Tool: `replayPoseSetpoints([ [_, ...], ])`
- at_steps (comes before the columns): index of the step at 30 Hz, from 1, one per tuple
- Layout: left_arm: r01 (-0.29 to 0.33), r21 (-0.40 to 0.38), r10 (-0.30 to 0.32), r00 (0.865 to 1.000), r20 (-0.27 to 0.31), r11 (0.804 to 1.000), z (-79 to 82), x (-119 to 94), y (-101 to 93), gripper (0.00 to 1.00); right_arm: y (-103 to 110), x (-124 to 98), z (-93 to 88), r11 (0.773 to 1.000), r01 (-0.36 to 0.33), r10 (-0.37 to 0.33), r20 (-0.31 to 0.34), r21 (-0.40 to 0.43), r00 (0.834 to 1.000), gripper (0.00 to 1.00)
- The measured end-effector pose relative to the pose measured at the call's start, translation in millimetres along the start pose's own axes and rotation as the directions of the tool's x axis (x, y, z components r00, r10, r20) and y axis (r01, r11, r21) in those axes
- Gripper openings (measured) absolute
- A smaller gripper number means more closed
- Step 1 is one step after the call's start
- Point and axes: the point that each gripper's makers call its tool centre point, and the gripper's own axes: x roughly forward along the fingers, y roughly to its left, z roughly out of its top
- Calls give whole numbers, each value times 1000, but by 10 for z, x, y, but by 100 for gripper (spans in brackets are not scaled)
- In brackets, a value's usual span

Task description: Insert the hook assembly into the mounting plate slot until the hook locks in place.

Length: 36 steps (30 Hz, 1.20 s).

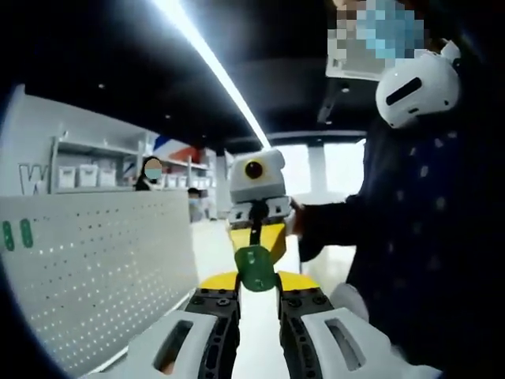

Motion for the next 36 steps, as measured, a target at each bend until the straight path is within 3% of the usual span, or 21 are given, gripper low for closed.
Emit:
replayPoseSetpoints([
  [13,-113,-19,113,994,12,993,21,-30,149,21,-164,-12,-15,994,110,-110,15,18,994,2],
  [23,-241,-24,240,971,-12,970,-62,-14,321,25,-475,-84,-36,957,283,-287,52,68,957,2],
  [30,-377,-3,377,925,-40,926,-96,-34,530,27,-637,-171,-40,923,380,-384,59,67,922,2],
  [36,-471,31,472,881,-39,882,-63,-61,670,28,-793,-255,-24,877,478,-481,66,56,874,2],
])
